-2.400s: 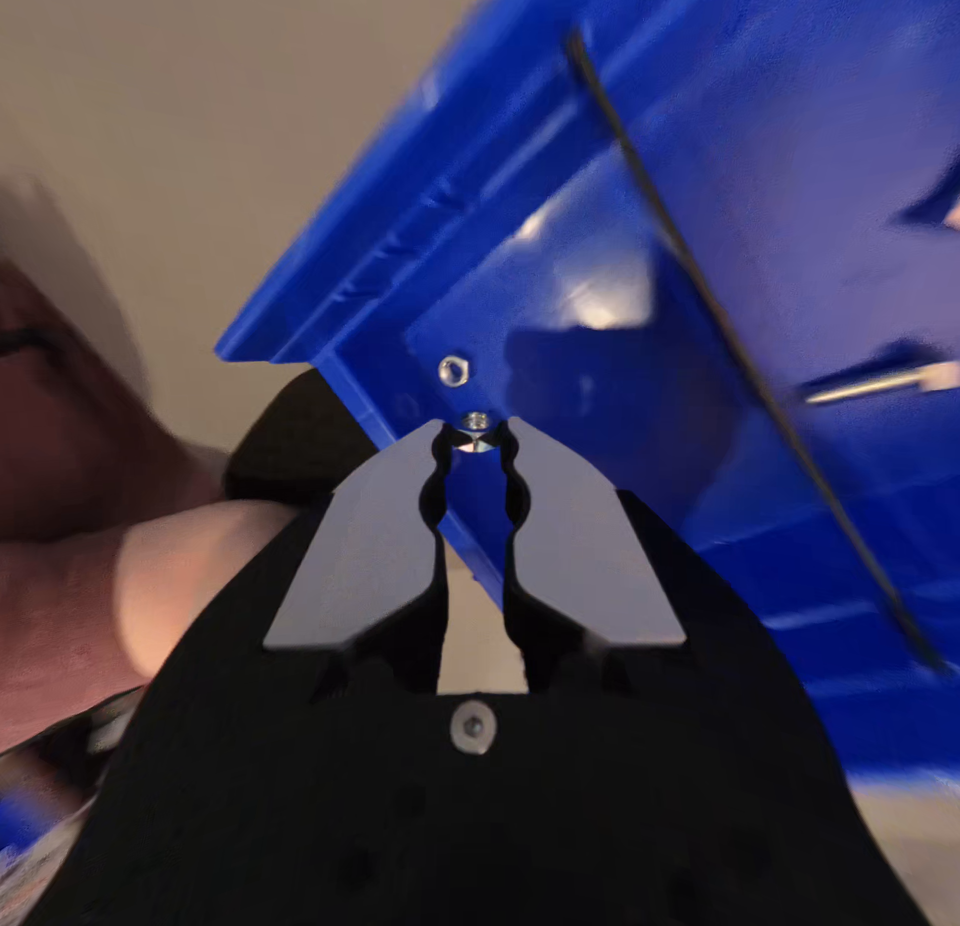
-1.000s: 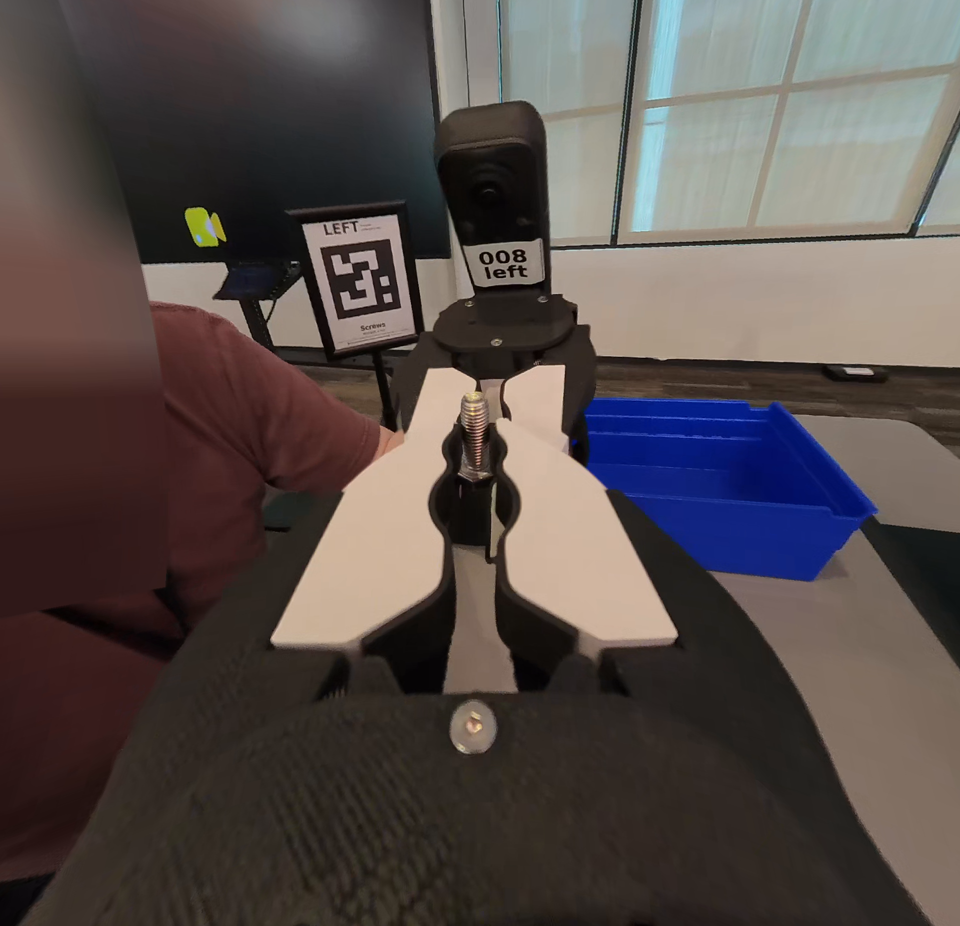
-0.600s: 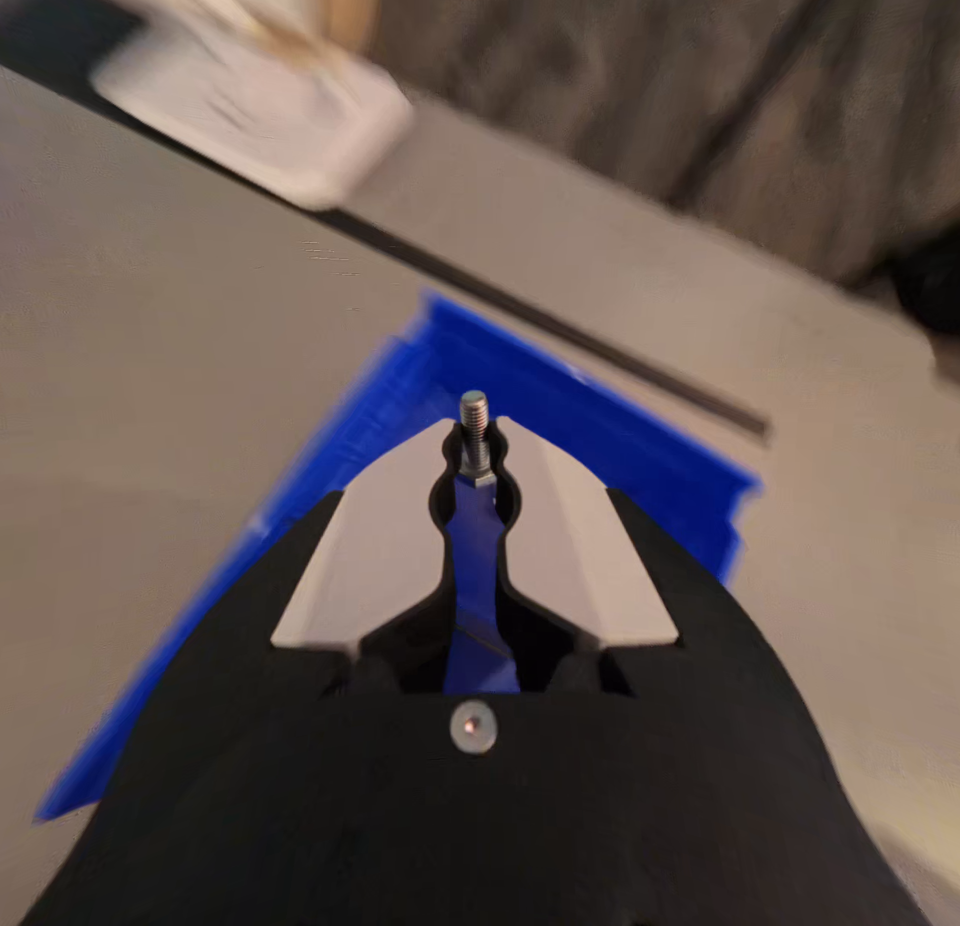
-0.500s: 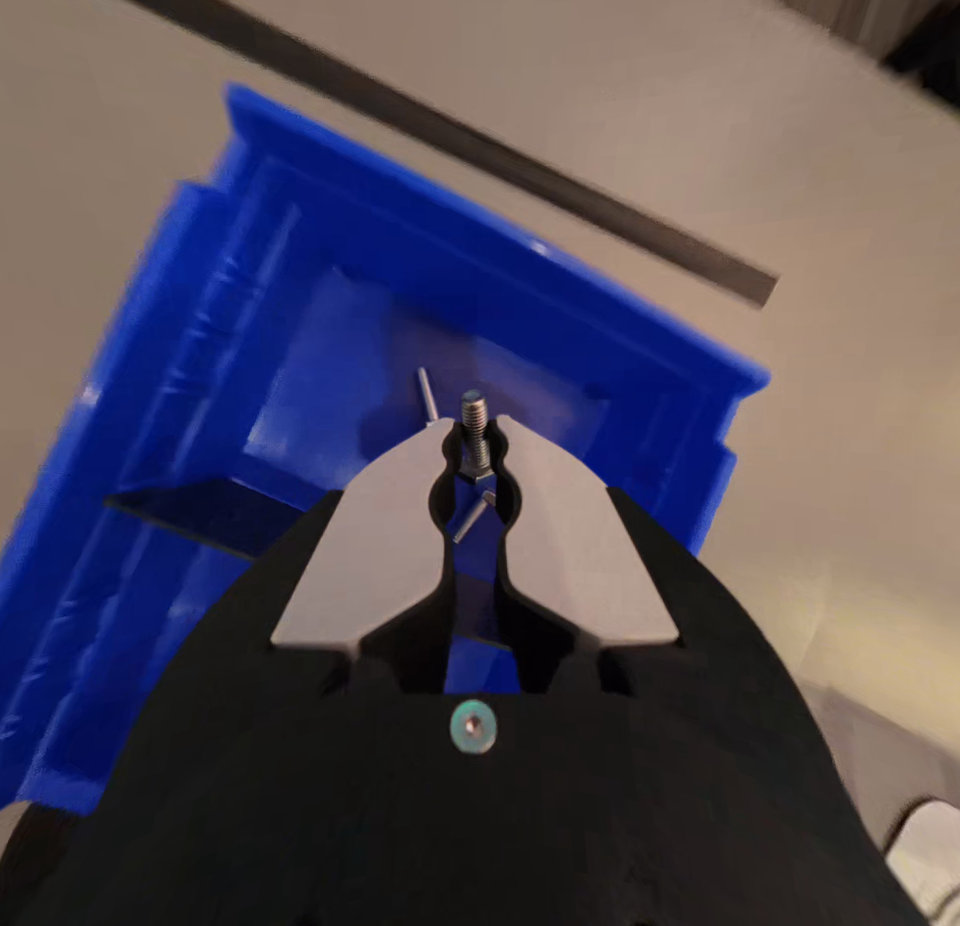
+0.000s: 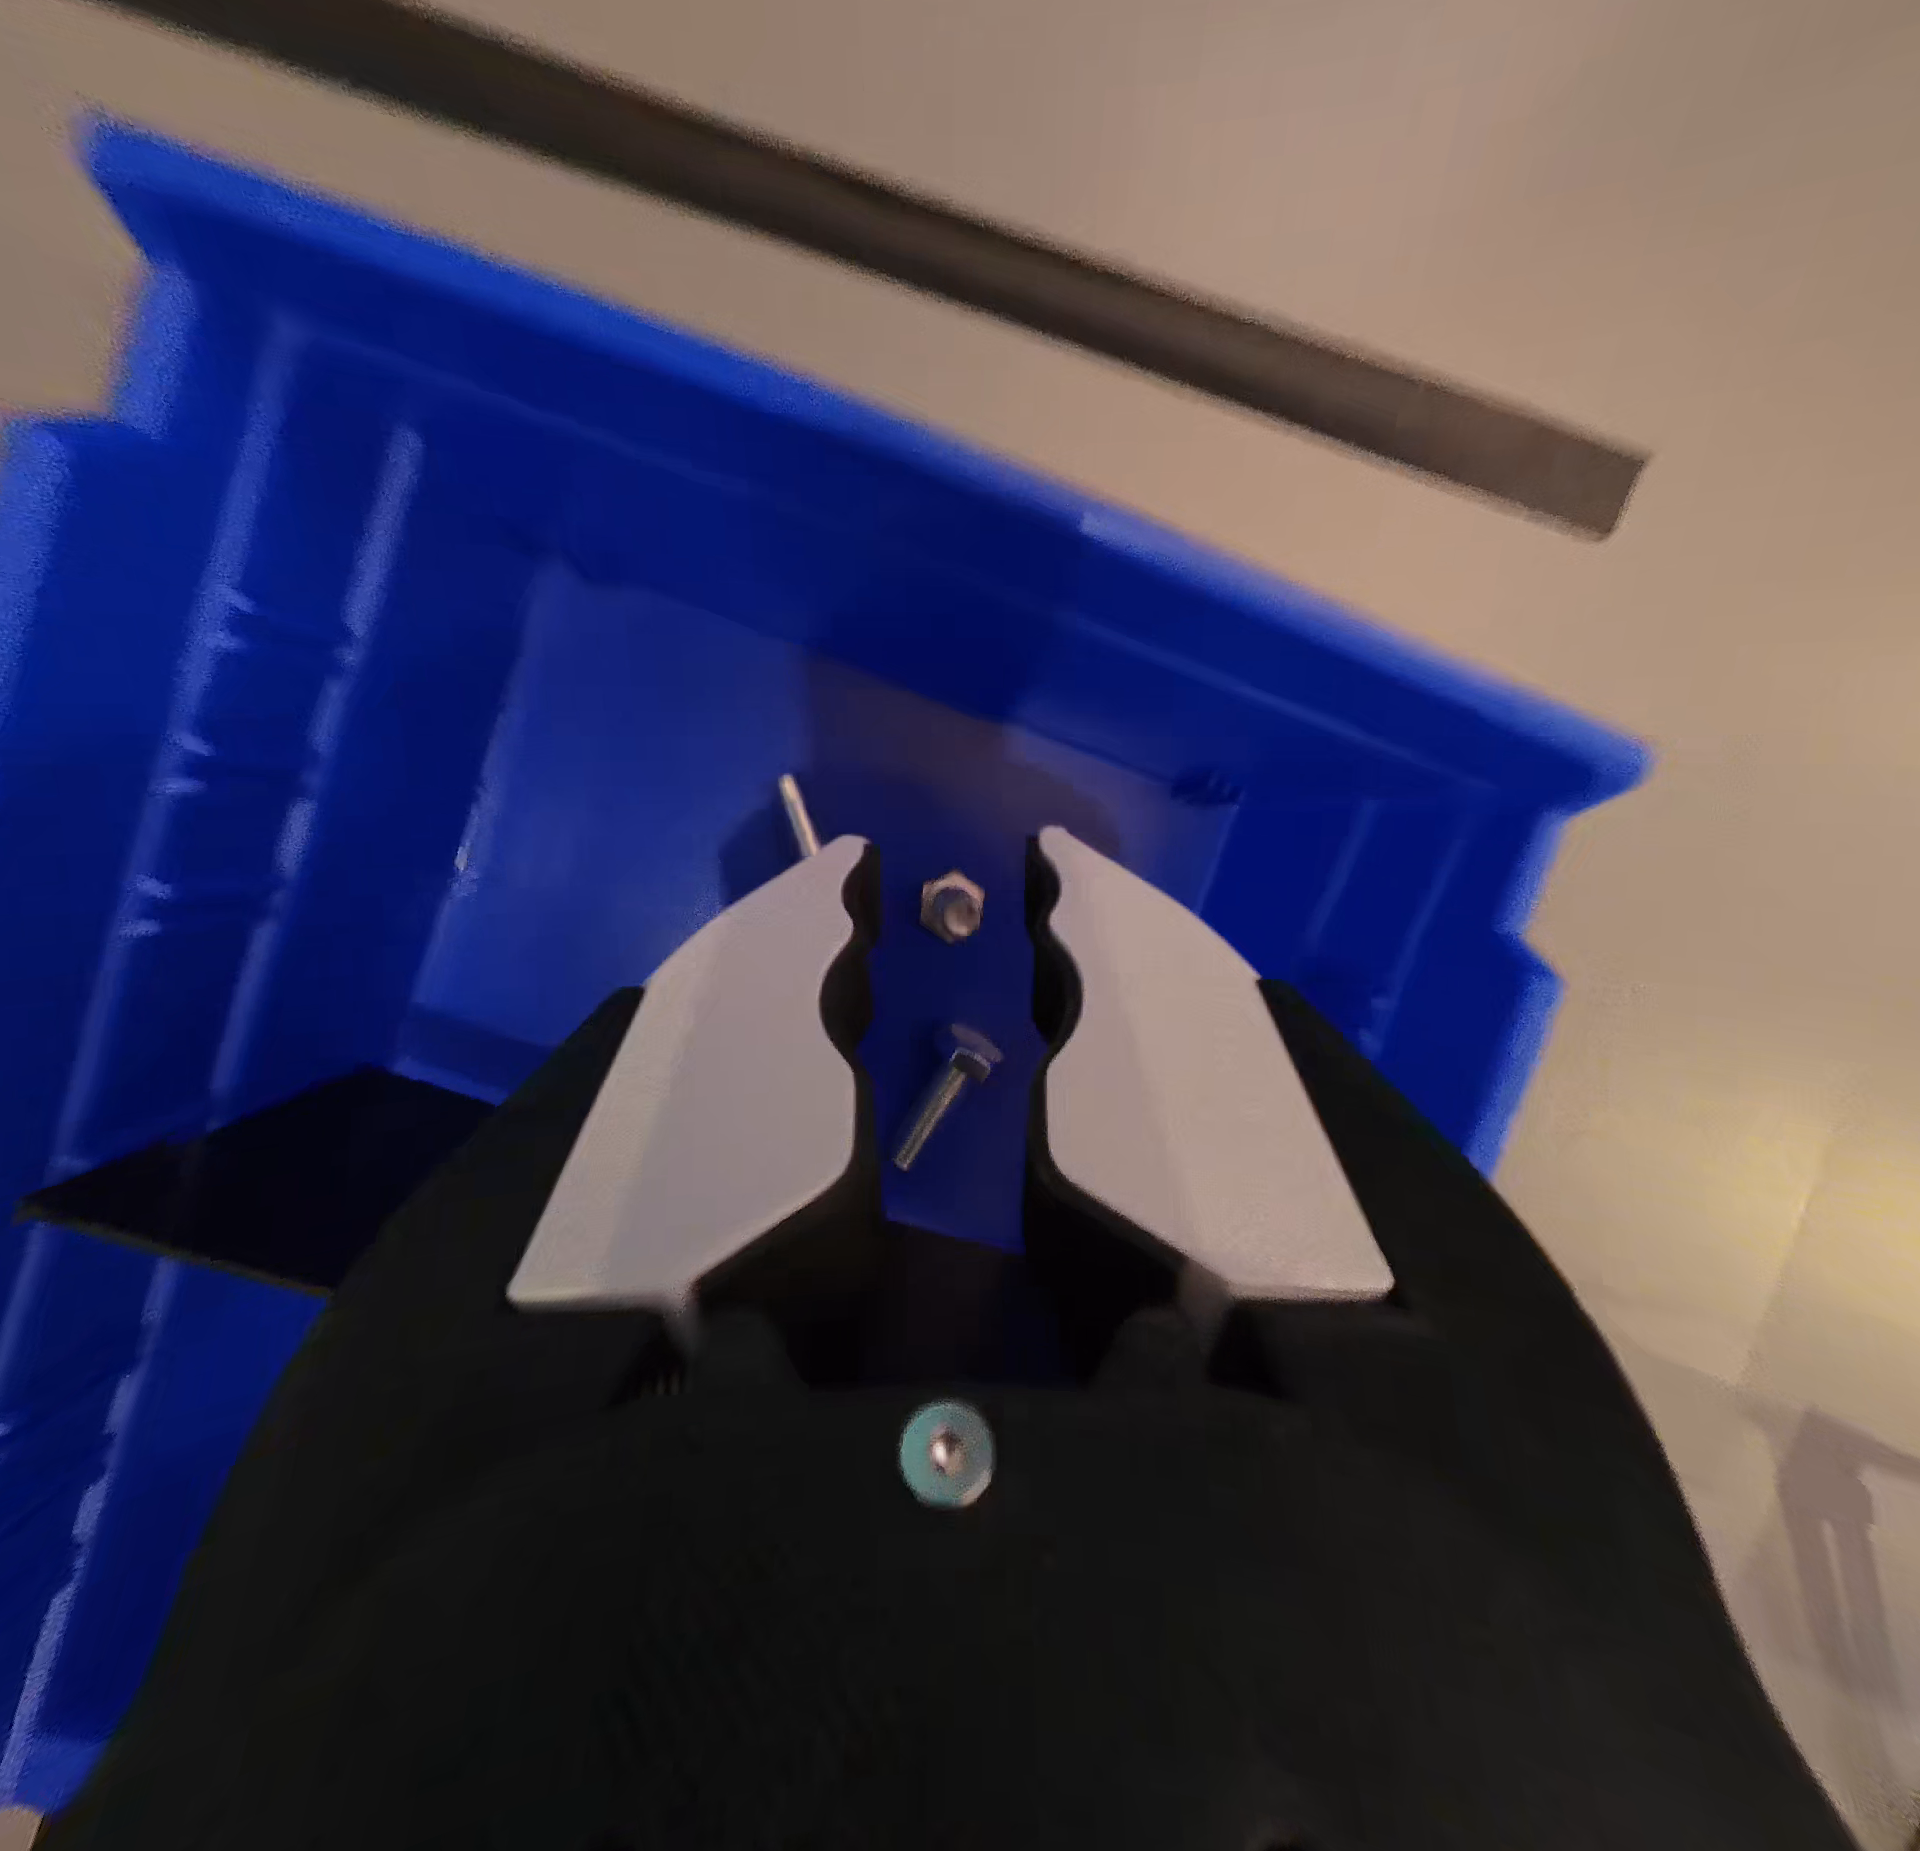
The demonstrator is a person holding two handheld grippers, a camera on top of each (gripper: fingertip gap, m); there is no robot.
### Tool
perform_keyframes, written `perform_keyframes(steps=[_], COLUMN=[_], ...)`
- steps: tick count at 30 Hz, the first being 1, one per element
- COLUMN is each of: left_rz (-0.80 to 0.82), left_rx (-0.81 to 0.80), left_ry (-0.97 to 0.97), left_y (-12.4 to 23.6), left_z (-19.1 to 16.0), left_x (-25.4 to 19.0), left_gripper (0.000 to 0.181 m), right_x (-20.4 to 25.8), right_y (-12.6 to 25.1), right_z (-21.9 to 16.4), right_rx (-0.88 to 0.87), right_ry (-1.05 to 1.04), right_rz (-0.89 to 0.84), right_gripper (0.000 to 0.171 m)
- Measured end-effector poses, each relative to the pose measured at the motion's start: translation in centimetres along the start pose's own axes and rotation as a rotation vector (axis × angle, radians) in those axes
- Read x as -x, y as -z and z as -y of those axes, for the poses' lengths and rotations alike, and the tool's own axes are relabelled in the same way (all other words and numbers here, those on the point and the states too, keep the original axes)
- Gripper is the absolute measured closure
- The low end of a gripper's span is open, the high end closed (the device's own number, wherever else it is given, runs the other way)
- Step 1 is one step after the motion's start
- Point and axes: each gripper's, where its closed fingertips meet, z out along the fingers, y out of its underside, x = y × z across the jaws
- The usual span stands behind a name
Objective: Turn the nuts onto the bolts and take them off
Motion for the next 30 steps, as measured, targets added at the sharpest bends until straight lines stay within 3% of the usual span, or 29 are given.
perform_keyframes(steps=[4,8,13,18,22,30], left_rz=[0.238,0.409,0.512,0.430,0.429,0.384], left_rx=[0.071,0.267,0.444,0.498,0.639,0.680], left_ry=[0.053,0.195,0.380,0.618,0.732,0.816], left_y=[4.5,8.9,11.5,9.3,7.6,5.0], left_z=[-2.4,-9.0,-17.5,-21.7,-24.5,-26.2], left_x=[4.7,9.0,13.6,14.6,14.5,14.6], left_gripper=[0.154,0.158,0.161,0.157,0.154,0.153], right_x=[0.7,2.5,4.3,4.9,5.0,5.1], right_y=[4.4,8.8,10.7,10.0,9.0,8.5], right_z=[4.0,6.7,7.5,7.1,6.6,6.3], right_rx=[-0.265,-0.465,-0.515,-0.464,-0.411,-0.388], right_ry=[0.028,0.098,0.169,0.204,0.232,0.248], right_rz=[-0.011,-0.036,-0.065,-0.065,-0.077,-0.065], right_gripper=[0.141,0.142,0.143,0.142,0.141,0.139])
